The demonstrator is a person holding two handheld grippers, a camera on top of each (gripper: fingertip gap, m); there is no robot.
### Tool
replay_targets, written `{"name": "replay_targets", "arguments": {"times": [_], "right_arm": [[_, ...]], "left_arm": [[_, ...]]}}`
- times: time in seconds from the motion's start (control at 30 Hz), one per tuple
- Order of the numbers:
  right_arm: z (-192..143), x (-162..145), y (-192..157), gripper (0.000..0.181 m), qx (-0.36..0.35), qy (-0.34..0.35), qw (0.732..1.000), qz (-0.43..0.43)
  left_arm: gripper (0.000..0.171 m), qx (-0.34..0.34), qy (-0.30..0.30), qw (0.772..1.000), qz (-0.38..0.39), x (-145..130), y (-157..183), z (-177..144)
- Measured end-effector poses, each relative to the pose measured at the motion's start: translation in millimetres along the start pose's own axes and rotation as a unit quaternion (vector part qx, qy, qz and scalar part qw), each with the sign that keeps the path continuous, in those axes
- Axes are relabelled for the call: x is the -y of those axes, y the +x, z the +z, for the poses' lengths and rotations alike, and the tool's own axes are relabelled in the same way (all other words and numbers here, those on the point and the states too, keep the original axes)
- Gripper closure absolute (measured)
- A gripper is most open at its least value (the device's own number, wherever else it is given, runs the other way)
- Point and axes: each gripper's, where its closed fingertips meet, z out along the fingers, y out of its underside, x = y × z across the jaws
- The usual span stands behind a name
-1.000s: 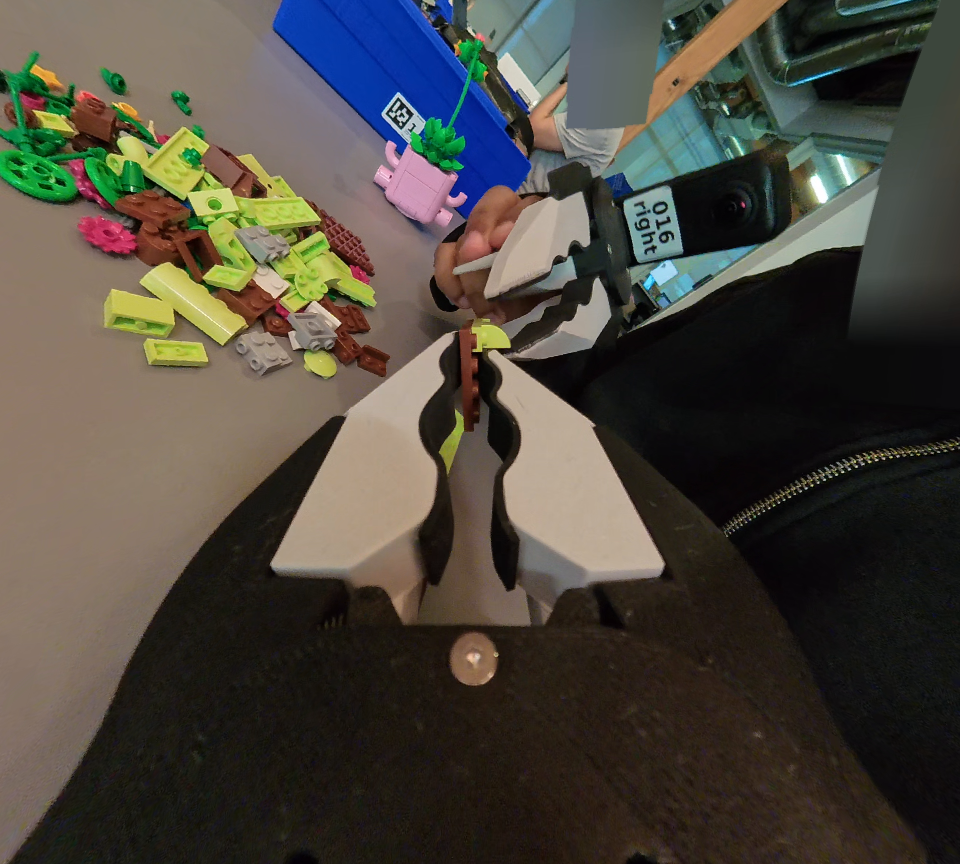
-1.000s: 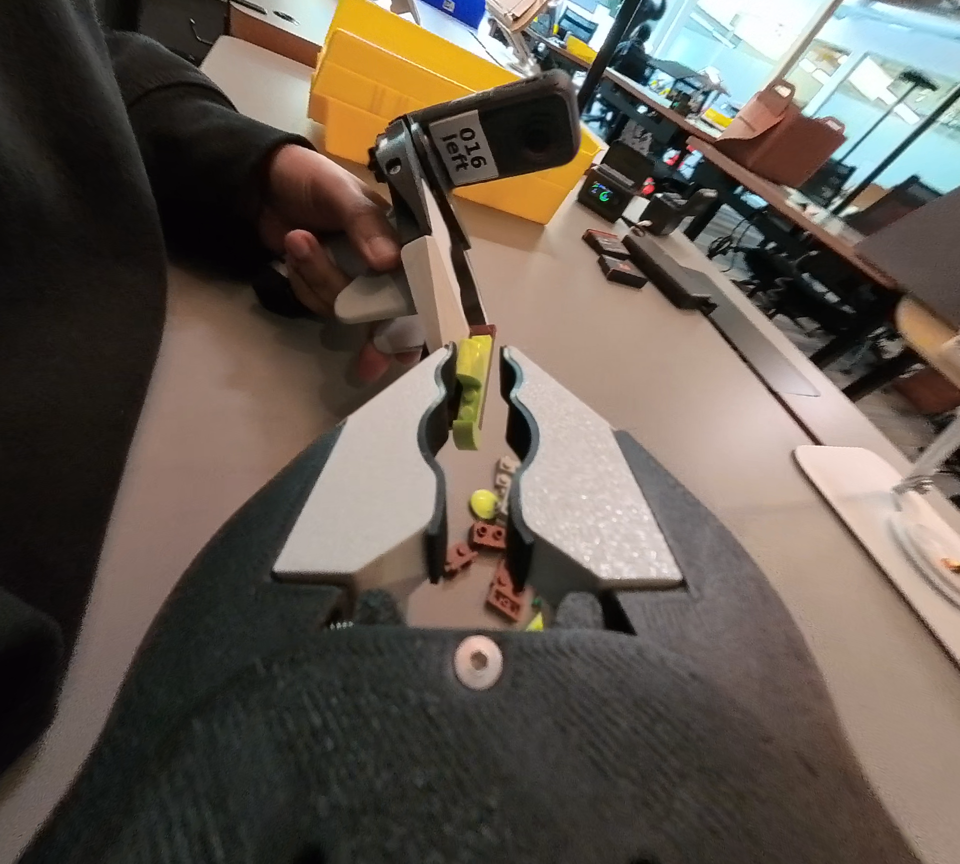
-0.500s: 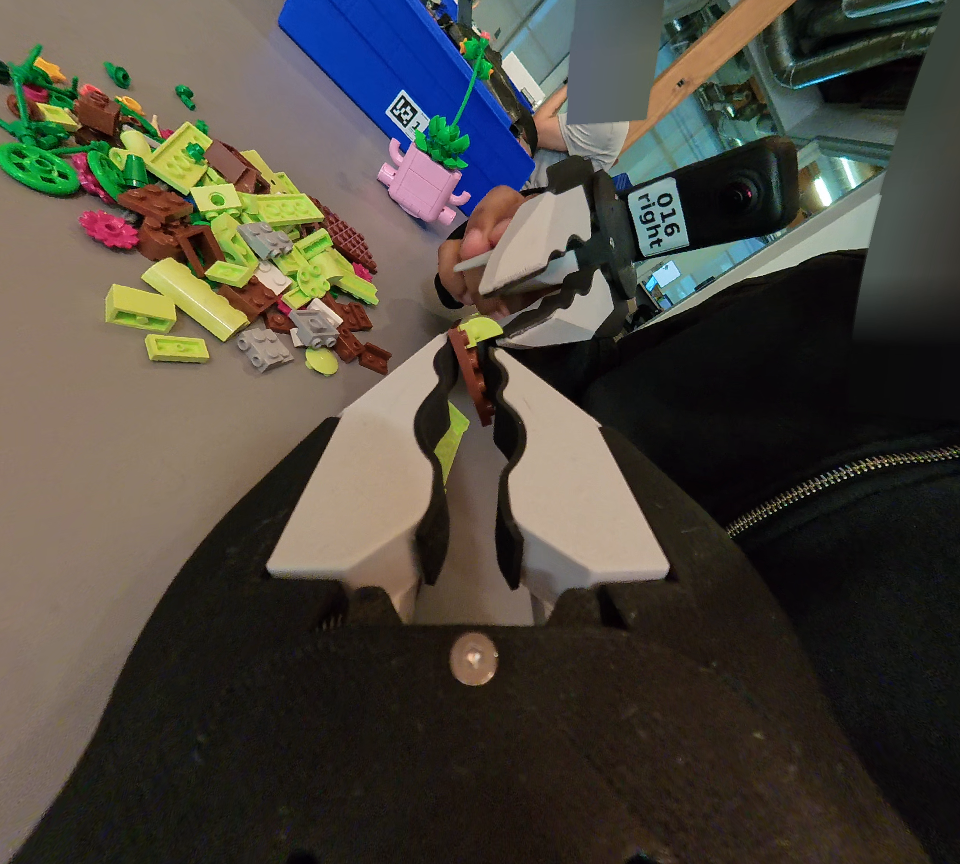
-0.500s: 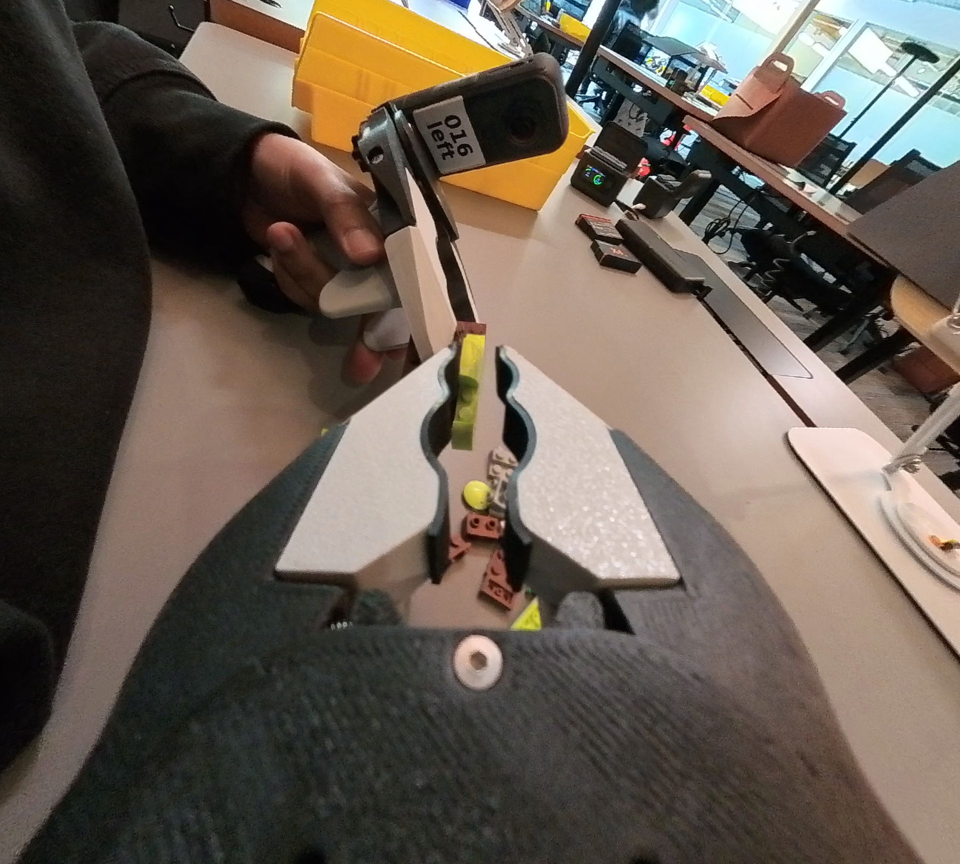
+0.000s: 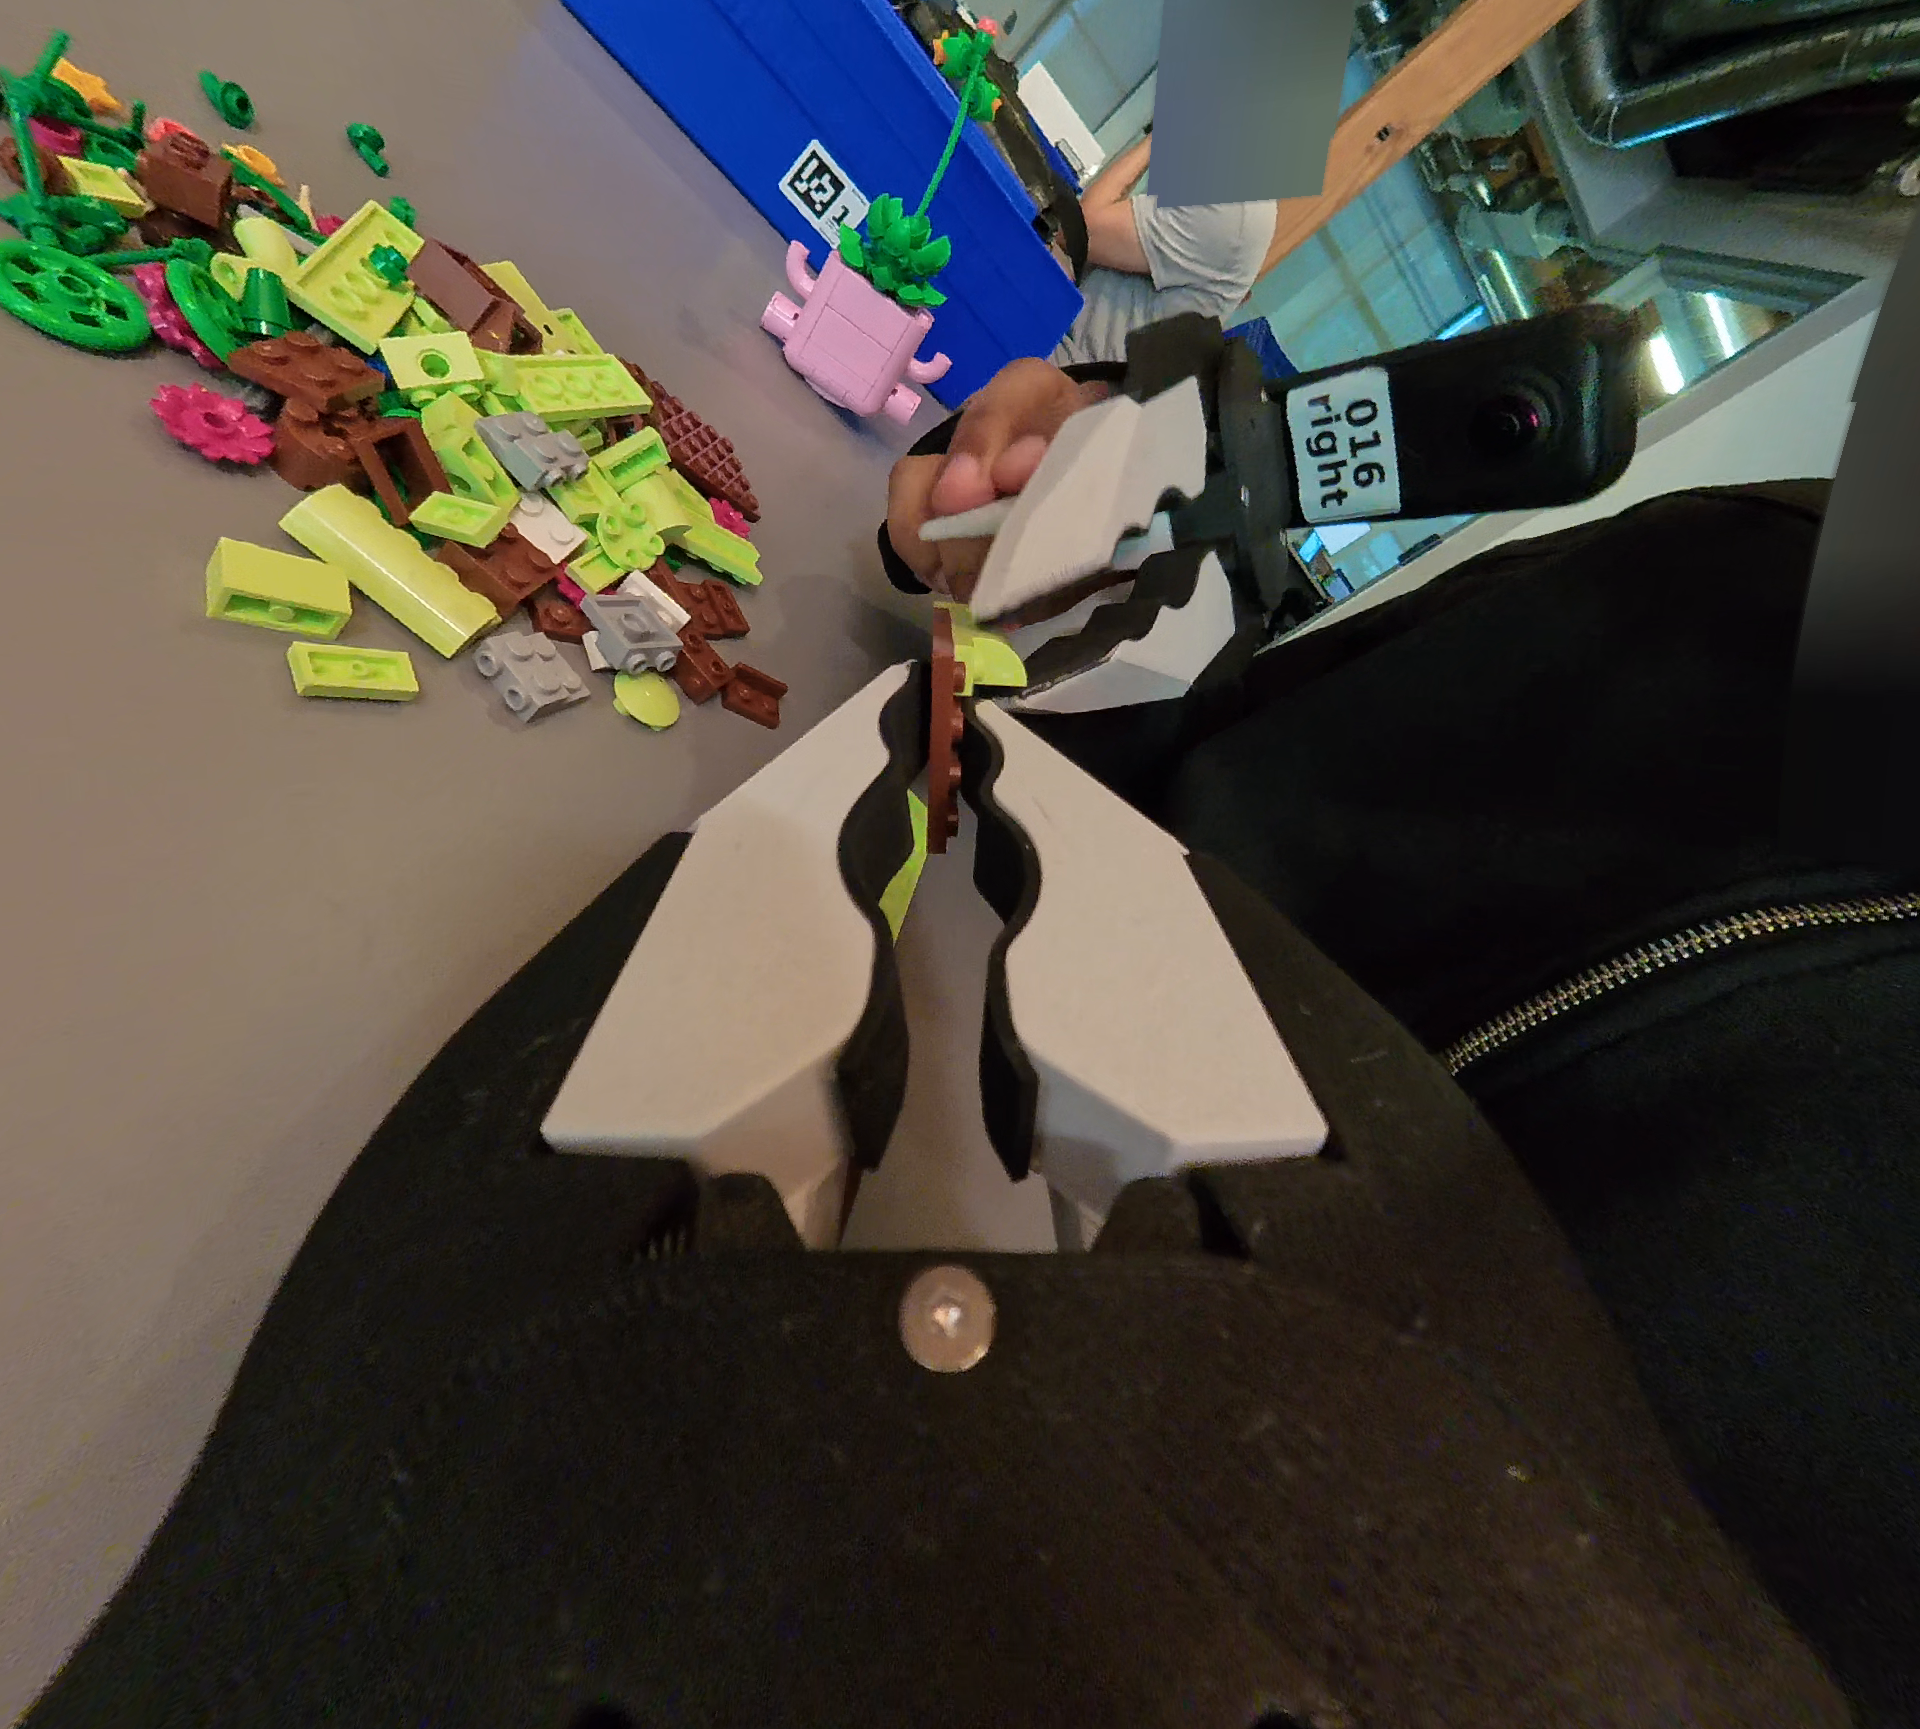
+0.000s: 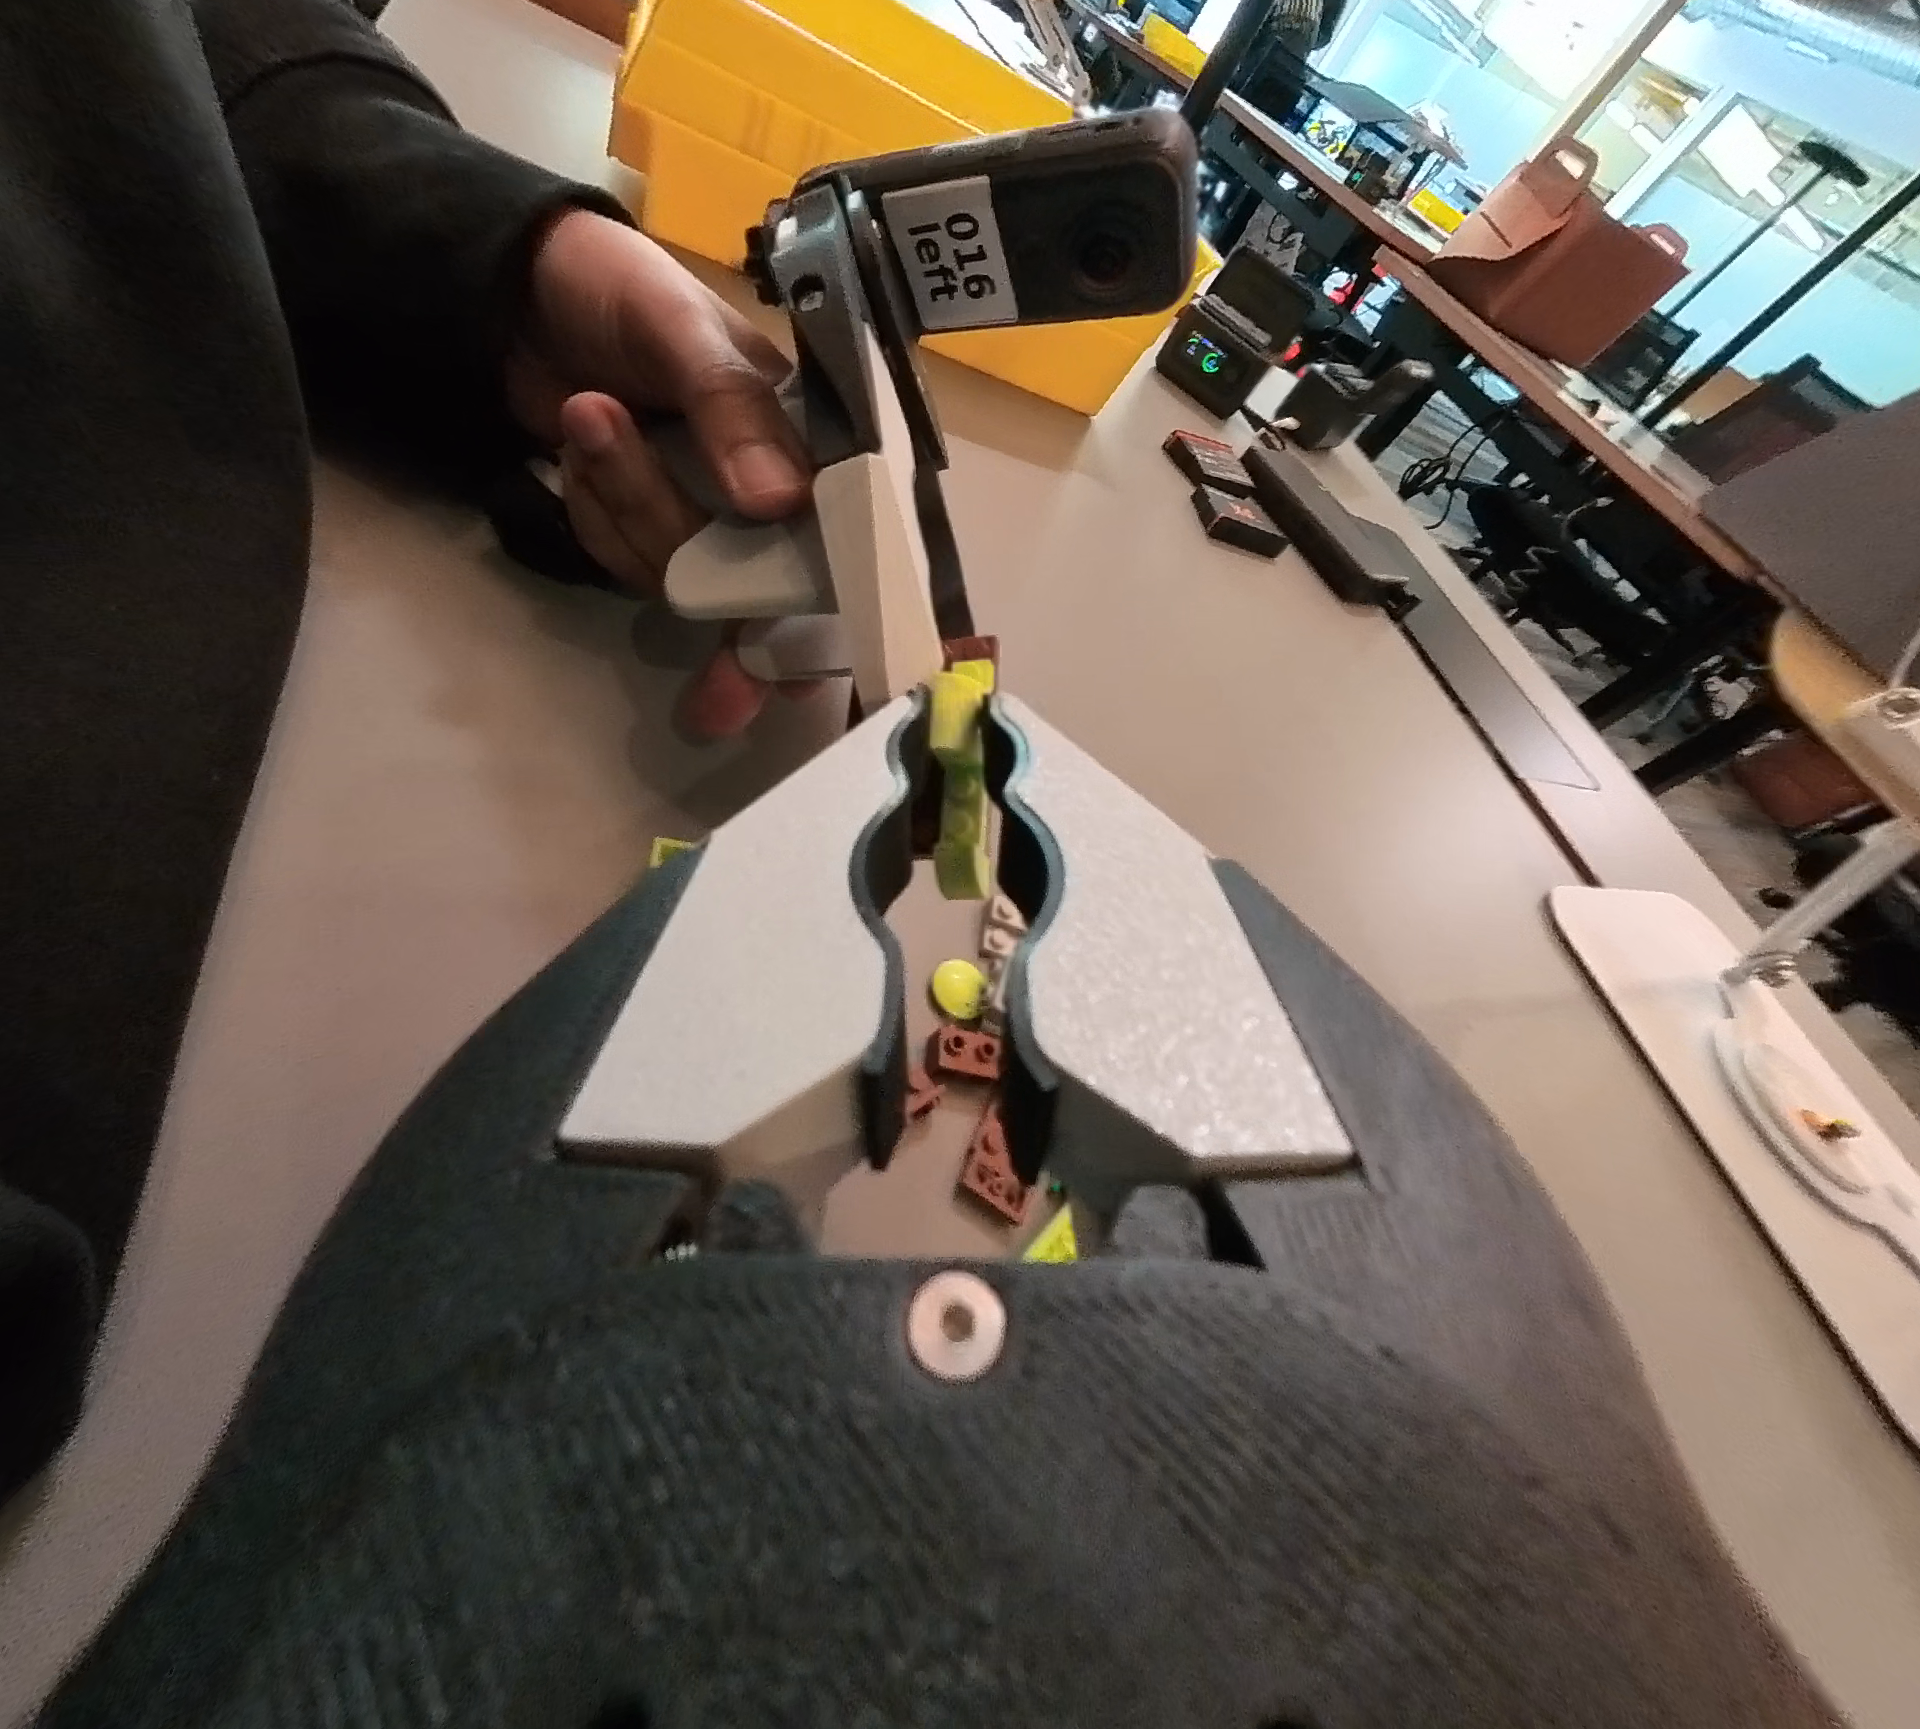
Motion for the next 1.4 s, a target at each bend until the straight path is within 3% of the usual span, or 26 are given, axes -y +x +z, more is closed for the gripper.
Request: {"name": "replay_targets", "arguments": {"times": [0.27, 0.33, 0.4, 0.47, 0.53, 0.77, 0.87, 0.9, 1.1, 1.3, 1.4], "right_arm": [[-1.1, 1.8, 0.5, 0.176, -0.015, -0.022, 1.0, -0.013], [-3.8, 4.9, 5.1, 0.177, -0.031, -0.019, 0.999, -0.015], [-11.1, 25.9, 0.5, 0.181, -0.02, 0.041, 0.999, -0.006], [-19.2, 41.0, 10.6, 0.181, -0.046, 0.078, 0.996, 0.004], [-20.0, 28.5, 26.2, 0.181, -0.079, 0.054, 0.995, -0.007], [-6.3, 10.3, 9.3, 0.159, -0.02, 0.03, 0.999, 0.004], [-4.8, 8.4, 4.2, 0.165, -0.003, 0.027, 1.0, 0.007], [-5.3, 8.4, 3.4, 0.175, 0.001, 0.028, 1.0, 0.011], [-5.3, 4.5, 1.6, 0.175, 0.013, 0.019, 0.999, 0.022], [-9.9, 8.3, 10.0, 0.176, -0.013, 0.022, 1.0, 0.017], [-8.3, 4.2, 8.6, 0.175, -0.013, 0.01, 1.0, 0.008]], "left_arm": [[0.171, 0.001, 0.004, 1.0, 0.011, 2.1, 1.4, 0.6], [0.171, -0.014, 0.028, 0.999, -0.026, 7.9, 3.9, 3.1], [0.171, 0.023, 0.051, 0.997, -0.05, 14.0, -10.5, 1.1], [0.171, 0.039, 0.06, 0.997, -0.022, 20.0, -14.4, -9.1], [0.171, 0.019, 0.067, 0.997, -0.033, 20.4, -10.3, -11.9], [0.171, -0.032, 0.039, 0.998, -0.039, 11.1, 6.3, -0.1], [0.171, -0.028, 0.03, 0.999, -0.025, 8.3, 6.9, 0.0], [0.171, -0.025, 0.028, 0.999, -0.018, 7.8, 7.6, -0.2], [0.166, -0.025, 0.003, 0.999, 0.025, 0.5, 14.0, 1.6], [0.167, -0.064, 0.054, 0.996, -0.032, 16.3, 17.3, -5.2], [0.171, -0.041, 0.047, 0.998, -0.03, 12.5, 10.1, -3.5]]}}
